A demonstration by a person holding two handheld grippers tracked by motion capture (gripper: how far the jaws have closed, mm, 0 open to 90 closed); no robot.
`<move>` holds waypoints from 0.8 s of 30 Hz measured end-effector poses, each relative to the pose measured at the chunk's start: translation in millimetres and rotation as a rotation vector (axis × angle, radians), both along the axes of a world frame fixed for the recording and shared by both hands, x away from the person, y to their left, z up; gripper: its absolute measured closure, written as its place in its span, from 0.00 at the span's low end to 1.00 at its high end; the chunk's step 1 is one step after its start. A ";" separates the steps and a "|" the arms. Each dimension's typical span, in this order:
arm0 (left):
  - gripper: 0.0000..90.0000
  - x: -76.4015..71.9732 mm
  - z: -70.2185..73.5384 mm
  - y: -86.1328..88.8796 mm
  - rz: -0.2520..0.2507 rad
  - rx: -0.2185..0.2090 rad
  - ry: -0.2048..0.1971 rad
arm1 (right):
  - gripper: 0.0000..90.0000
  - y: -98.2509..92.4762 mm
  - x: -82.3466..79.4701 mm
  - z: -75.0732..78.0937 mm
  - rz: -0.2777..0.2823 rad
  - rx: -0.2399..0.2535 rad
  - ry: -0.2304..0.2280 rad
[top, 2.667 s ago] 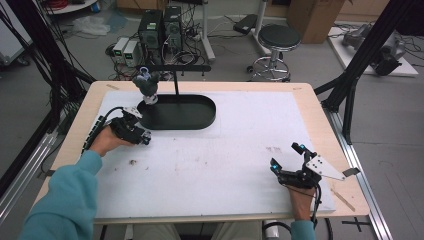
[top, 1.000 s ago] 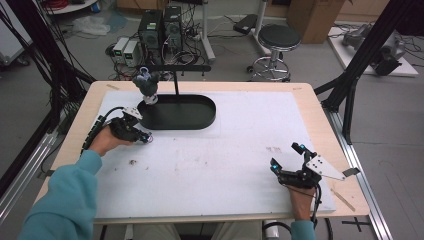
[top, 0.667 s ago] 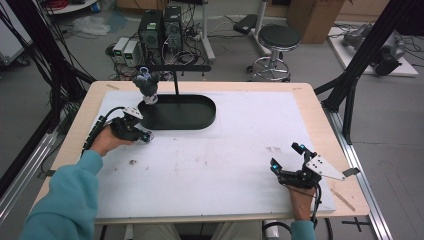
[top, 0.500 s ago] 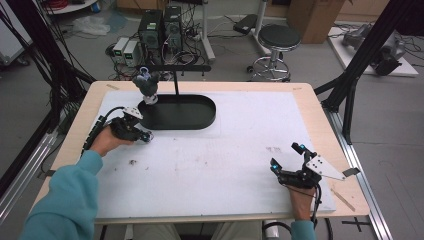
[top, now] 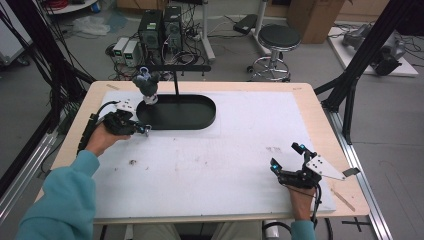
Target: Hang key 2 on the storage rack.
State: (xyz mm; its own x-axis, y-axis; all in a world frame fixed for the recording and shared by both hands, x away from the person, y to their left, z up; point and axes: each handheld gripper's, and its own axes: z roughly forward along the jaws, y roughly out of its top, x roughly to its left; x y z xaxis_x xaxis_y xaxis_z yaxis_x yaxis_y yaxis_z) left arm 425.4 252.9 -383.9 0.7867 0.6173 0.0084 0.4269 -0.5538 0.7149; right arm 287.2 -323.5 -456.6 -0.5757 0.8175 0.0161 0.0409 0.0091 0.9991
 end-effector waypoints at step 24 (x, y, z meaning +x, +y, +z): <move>0.98 10.1 78.2 -26.1 -0.009 -0.076 -0.118 | 0.01 -0.1 0.0 0.0 -0.001 -0.002 -0.005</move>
